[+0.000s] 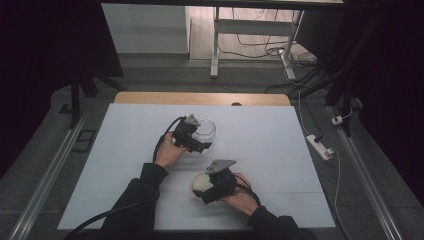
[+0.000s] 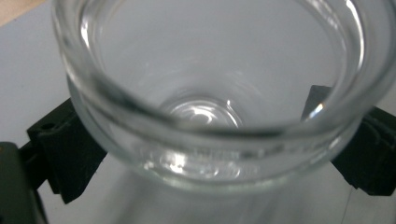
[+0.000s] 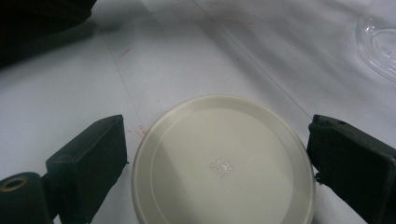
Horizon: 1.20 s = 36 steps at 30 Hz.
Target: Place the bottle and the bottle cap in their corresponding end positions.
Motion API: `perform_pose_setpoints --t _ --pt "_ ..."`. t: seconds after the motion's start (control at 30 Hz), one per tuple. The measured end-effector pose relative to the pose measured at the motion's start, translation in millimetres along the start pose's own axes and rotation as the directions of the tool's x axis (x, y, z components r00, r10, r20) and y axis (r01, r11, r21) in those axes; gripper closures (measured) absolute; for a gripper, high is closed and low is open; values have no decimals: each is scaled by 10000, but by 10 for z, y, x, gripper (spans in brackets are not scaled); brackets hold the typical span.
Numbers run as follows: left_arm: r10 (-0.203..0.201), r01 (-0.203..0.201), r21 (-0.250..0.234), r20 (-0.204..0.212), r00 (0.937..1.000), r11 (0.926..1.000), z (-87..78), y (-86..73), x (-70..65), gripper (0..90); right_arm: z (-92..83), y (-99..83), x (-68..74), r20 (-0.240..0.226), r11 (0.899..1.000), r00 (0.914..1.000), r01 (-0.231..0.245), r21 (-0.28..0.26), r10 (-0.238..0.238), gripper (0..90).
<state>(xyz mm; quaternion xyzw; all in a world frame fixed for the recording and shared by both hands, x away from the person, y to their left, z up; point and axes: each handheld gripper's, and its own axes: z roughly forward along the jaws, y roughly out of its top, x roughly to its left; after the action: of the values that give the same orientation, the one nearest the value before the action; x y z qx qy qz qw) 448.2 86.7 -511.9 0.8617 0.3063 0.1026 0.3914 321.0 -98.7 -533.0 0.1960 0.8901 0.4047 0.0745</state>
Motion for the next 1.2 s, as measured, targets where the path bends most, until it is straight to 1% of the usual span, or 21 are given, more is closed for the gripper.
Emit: perform_pose_setpoints --t 0.2,0.27,0.37,0.53,0.6,0.7,0.8,0.87,1.0,1.2 --pt "-140 137 176 159 9998 9998 -36 -81 -6 23 -33 19 -3 11 10000 10000 -2 4 2 46" --pt "-152 148 201 163 9998 9997 -62 -104 -12 21 -50 27 -9 3 10000 10000 -51 -23 51 43" --pt "-273 267 212 259 9993 9994 -103 -136 -25 19 -76 37 -24 -39 9998 9998 -192 -52 192 38" --pt "-332 320 335 368 9988 9989 -164 -192 -70 6 -112 43 -50 -71 9993 9993 -361 28 362 14" --pt "-409 396 293 456 9981 9988 -196 -220 -85 2 -123 45 -56 3 9989 9990 -444 163 444 0" --pt "-470 456 246 583 9972 9987 -253 -266 -109 0 -148 40 -71 48 9986 9988 -495 168 494 0" --pt "-554 537 239 736 9957 9983 -306 -313 -129 0 -180 41 -82 129 9983 9983 -574 69 573 0" --pt "-545 528 240 782 9954 9983 -348 -338 -142 0 -204 42 -91 205 9985 9983 -547 42 546 0" --pt "-674 662 141 1111 9915 9977 -434 -388 -171 0 -254 36 -105 340 9985 9979 -547 -21 547 0" --pt "-550 520 284 1142 9919 9982 -550 -450 -260 0 -315 -3 -111 457 9986 9976 -527 41 524 0"
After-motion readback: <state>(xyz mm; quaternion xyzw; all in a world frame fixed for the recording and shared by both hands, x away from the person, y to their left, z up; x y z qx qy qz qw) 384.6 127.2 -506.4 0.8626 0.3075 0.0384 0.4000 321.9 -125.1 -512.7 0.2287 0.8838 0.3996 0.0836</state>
